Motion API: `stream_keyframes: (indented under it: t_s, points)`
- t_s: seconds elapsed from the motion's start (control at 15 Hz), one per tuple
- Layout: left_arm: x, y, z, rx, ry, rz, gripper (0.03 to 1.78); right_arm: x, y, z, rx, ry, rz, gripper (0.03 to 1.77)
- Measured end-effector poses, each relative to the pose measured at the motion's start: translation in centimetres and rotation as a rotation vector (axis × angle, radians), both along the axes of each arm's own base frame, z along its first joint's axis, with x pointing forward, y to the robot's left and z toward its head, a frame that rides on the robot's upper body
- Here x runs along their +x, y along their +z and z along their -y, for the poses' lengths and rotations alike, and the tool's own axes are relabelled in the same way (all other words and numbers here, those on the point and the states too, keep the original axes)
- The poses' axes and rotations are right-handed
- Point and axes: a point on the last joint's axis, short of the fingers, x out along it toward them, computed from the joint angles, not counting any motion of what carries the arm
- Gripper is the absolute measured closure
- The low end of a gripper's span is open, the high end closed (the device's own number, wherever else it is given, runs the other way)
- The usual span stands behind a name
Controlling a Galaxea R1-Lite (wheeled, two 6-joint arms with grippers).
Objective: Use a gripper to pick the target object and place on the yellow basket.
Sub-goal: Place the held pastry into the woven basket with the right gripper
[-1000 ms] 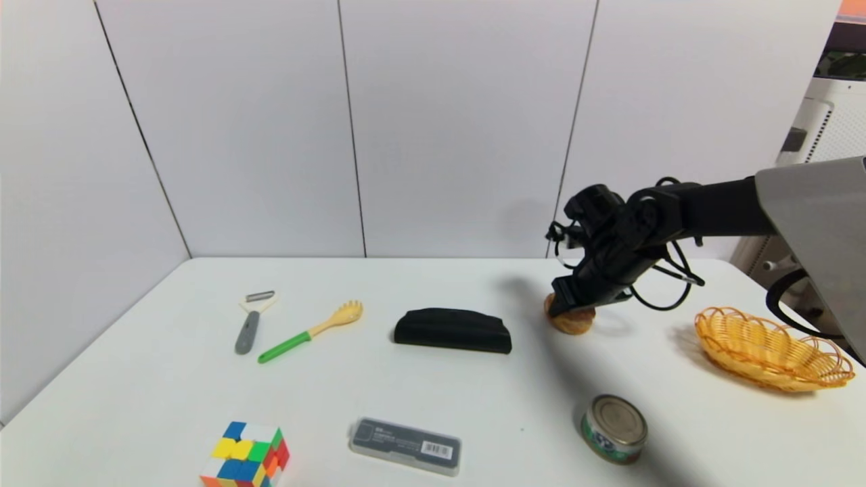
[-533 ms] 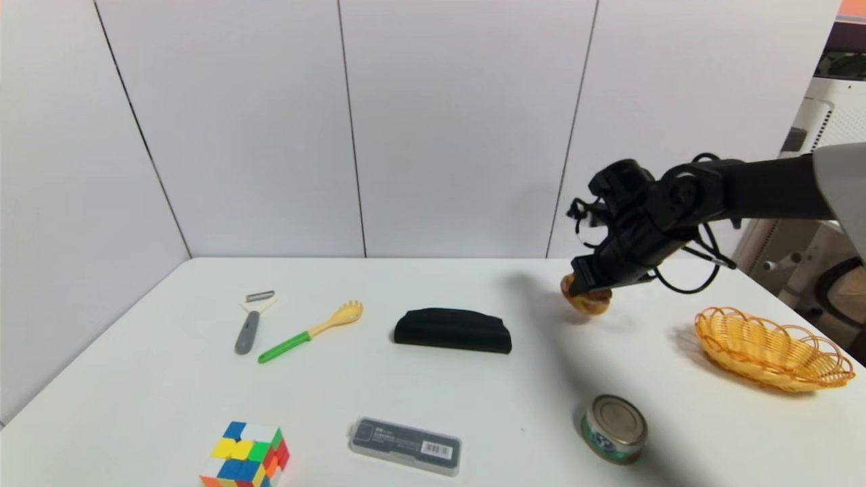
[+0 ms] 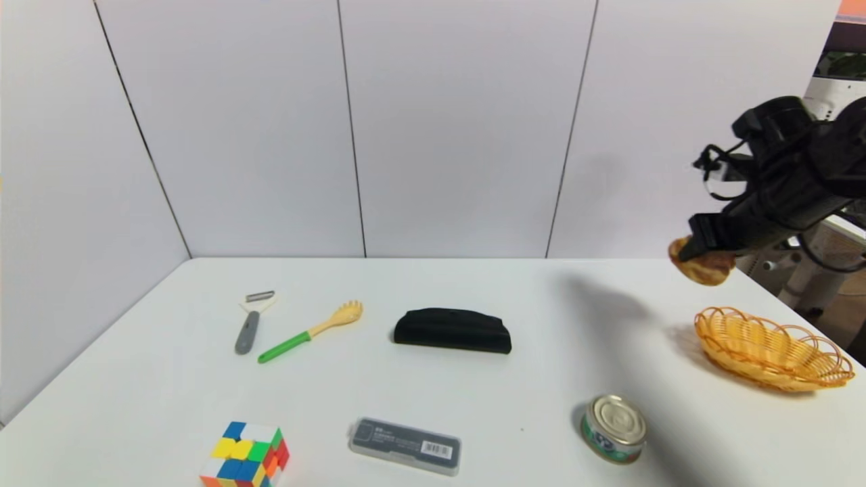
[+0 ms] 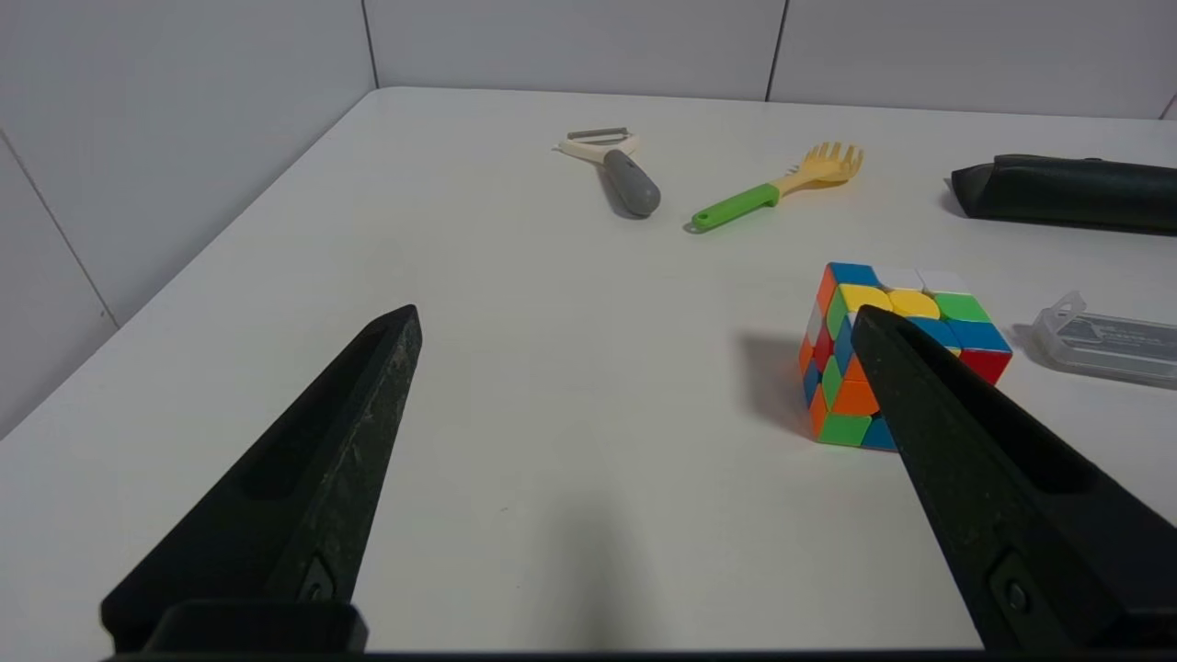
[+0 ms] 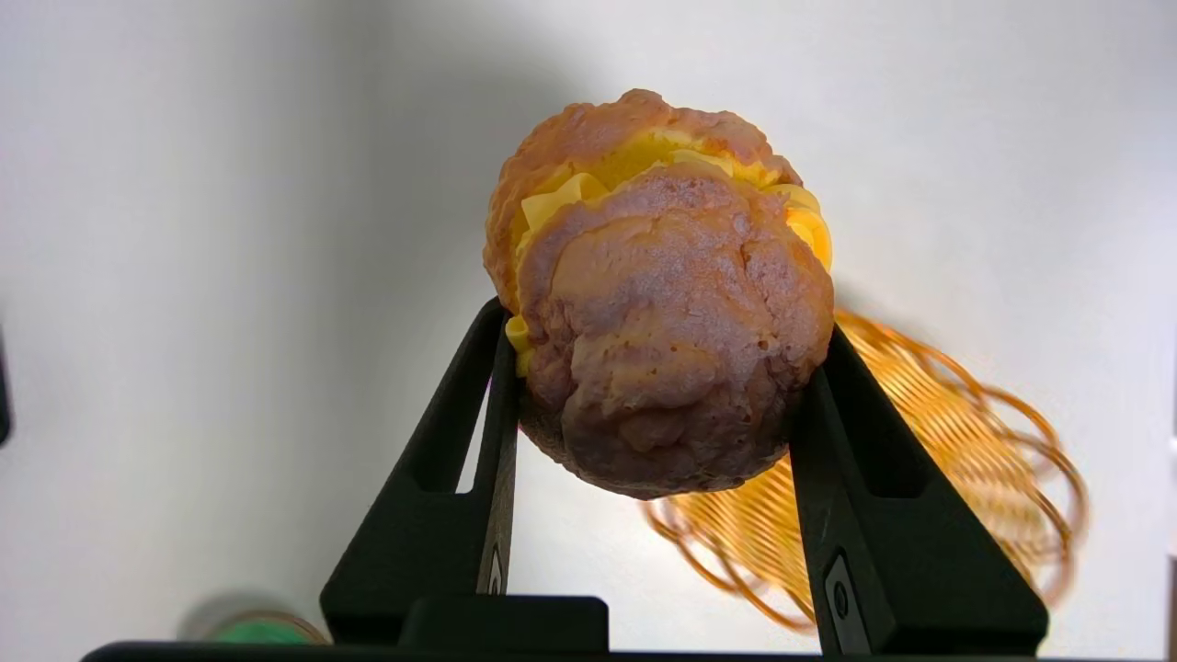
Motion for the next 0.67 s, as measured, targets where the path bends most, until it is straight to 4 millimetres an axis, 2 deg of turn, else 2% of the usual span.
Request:
stream_keyframes:
  t_s: [0.13,0.27,0.4,0.67]
  points:
    - [0.0,0.0,0.0,0.0,0.0,0.0,0.12,-1.9,-0.1,2.8,0.002,-0.086,-0.025,0.96]
    - [0.0,0.0,0.0,0.0,0.0,0.0,0.12,-3.5,-0.6,4.6,0.011,-0.153,-0.057,0.96]
    - [0.0,0.0,0.0,0.0,0.0,0.0,0.12,-4.6,-1.2,5.3,0.018,-0.183,-0.089,0.96]
    - [0.0,0.0,0.0,0.0,0.0,0.0,0.12,-6.3,-2.7,5.3,0.031,-0.192,-0.157,0.96]
